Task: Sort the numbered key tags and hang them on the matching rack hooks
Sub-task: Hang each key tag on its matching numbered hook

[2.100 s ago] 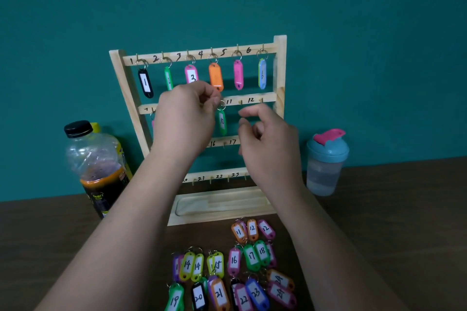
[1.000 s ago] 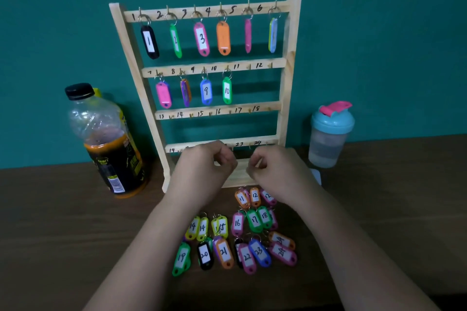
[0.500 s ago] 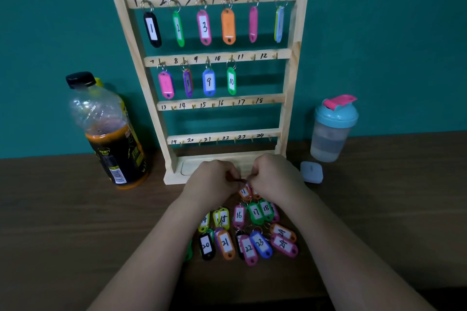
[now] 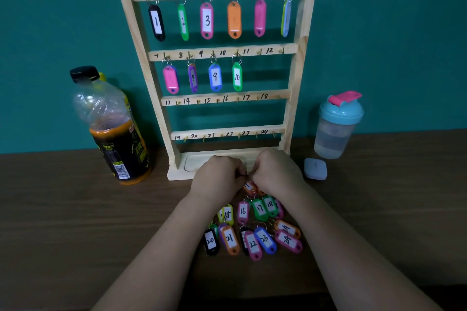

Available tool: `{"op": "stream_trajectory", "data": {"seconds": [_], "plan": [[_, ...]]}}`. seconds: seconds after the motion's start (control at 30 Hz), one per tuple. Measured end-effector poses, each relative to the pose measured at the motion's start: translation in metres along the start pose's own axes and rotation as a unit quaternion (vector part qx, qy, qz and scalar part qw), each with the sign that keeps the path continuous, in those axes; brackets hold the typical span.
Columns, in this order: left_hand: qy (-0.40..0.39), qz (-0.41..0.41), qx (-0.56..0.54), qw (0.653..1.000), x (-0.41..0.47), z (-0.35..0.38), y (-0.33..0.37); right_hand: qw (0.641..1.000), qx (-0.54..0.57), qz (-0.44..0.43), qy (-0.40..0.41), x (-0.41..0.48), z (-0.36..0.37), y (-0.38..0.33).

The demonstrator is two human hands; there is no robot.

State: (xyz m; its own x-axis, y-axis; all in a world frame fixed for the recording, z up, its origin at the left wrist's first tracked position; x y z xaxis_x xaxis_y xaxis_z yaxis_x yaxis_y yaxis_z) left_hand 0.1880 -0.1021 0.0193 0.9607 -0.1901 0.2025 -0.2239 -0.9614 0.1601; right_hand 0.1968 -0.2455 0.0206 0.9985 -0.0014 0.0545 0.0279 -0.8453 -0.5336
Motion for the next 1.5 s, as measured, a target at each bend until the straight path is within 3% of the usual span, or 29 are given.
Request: {"op": "stream_trajectory", "data": {"seconds": [0.77, 1.17, 1.5], "plan": [[-0.085, 0.004, -0.089, 0.992, -0.007, -0.014, -0.030, 0.999, 0.030, -0.021, -0.036, -0.003, -0.007, -0.006], [0.043, -0.016, -0.246, 0.968, -0.013, -0.071, -0.035, 0.996, 0.016, -0.004, -0.092, -0.008, -0.006, -0.002], [0.015, -0.015, -0.306, 0.952, -0.019, -0.077, -0.028, 0.997, 0.005, 0.017, -0.079, 0.000, 0.007, -0.006]]}}
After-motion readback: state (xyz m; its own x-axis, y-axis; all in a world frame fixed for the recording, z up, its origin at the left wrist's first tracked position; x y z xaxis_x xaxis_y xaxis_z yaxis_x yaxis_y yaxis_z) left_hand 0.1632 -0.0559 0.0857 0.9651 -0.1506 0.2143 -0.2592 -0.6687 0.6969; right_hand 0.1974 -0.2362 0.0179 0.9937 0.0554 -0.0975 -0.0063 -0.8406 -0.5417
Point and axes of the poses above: each hand's wrist, its own x-axis towards the middle knuckle, its own z-axis out of the palm, y = z × x, the point moved 6 cm from there along x, towards the middle knuckle, and after that the axes turned 11 degrees about x, right-handed, at the moved point
